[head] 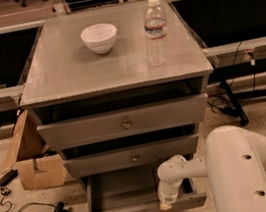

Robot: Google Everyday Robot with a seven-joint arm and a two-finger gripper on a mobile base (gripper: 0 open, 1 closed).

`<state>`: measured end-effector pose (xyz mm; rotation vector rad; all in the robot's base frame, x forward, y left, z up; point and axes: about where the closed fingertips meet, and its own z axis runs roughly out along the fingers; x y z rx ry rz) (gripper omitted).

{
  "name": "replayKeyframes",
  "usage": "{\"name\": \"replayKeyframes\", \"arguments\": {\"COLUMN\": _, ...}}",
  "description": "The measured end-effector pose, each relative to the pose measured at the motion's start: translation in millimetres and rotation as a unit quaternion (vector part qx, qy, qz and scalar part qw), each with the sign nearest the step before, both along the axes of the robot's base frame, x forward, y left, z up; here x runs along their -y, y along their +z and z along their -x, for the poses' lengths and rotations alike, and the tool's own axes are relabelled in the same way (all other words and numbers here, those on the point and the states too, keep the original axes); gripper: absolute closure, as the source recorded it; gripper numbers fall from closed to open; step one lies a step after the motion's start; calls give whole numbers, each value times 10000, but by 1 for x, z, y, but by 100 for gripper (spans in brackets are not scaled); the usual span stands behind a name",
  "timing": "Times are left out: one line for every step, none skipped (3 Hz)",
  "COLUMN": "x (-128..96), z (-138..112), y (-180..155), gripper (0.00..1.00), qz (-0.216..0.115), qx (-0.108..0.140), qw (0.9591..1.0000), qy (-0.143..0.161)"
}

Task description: Open bottom drawer

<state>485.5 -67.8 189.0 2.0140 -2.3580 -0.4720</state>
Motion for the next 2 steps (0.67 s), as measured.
{"name": "replayKeyframes", "arguments": {"x": 0, "z": 10, "y": -2, "gripper": 100, "qz": -48, "qx": -132, "qw": 9999, "qy": 18}}
{"name": "replayKeyframes", "arguments": {"x": 0, "z": 8, "y": -2, "gripper": 100, "qz": -48, "qx": -132, "qw": 9999, "qy": 18}}
